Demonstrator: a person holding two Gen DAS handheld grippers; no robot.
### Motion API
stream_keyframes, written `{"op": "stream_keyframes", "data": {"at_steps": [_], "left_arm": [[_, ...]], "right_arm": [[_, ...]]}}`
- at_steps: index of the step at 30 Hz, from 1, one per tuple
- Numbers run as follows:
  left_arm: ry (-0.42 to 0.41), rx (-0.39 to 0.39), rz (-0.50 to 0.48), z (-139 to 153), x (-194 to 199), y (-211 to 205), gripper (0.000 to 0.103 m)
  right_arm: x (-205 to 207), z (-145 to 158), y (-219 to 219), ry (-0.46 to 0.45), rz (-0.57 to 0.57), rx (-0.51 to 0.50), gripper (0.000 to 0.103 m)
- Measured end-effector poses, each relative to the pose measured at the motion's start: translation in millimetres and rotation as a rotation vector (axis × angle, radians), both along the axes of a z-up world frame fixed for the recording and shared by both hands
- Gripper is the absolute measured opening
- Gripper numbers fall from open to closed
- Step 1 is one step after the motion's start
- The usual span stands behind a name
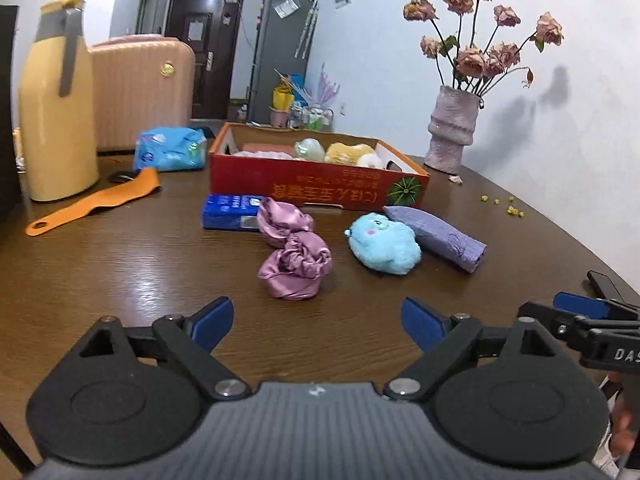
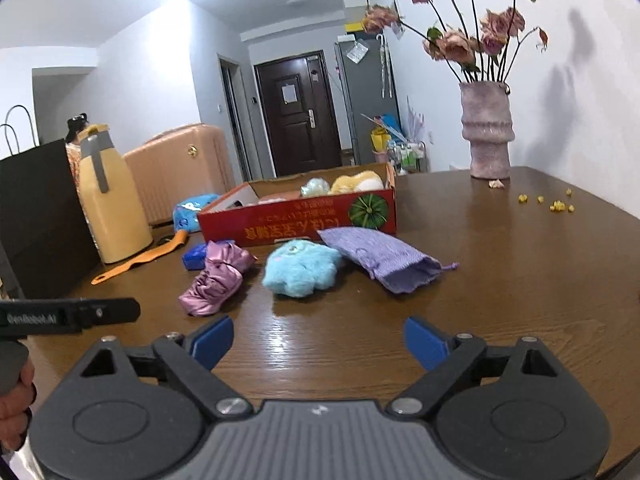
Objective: Organize soft objects
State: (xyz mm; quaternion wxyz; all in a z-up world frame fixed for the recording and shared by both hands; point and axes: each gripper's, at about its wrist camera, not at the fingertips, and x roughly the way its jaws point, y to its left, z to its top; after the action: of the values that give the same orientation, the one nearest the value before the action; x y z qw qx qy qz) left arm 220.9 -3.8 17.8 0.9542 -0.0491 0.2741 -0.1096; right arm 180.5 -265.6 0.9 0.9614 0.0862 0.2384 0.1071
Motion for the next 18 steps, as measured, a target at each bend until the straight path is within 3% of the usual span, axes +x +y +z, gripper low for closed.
{"op": "stream_keyframes", "data": {"at_steps": [6, 10, 12, 14, 15, 18], "left_arm": [[-0.030, -0.043, -0.124, 18.8, 61.1, -30.1, 0.088], [-0.031, -0.029, -0.249, 30.9, 136.0, -74.1, 0.084], [0.011, -0.015, -0.285, 26.5, 176.0, -96.0, 0.080], [0.072, 0.027, -0.302, 15.5, 217.1, -120.1, 0.066], [0.098, 0.040, -0.322, 8.9, 232.0, -127.7, 0.064], [0.210, 0.024, -0.363, -14.1, 265.8, -138.9, 0.047]], "right_arm": [[51.9, -5.2, -21.1, 0.006, -0.060, 0.006, 0.087], [102.7, -5.5, -40.7, 0.027, -0.123, -0.013, 0.081], [129.6, -11.2, -46.8, 0.051, -0.138, -0.025, 0.081], [150.5, -17.3, -48.2, 0.070, -0.153, -0.059, 0.080], [159.9, -20.7, -47.7, 0.092, -0.143, -0.078, 0.080], [179.7, -31.1, -48.0, 0.150, -0.093, -0.106, 0.072]]}}
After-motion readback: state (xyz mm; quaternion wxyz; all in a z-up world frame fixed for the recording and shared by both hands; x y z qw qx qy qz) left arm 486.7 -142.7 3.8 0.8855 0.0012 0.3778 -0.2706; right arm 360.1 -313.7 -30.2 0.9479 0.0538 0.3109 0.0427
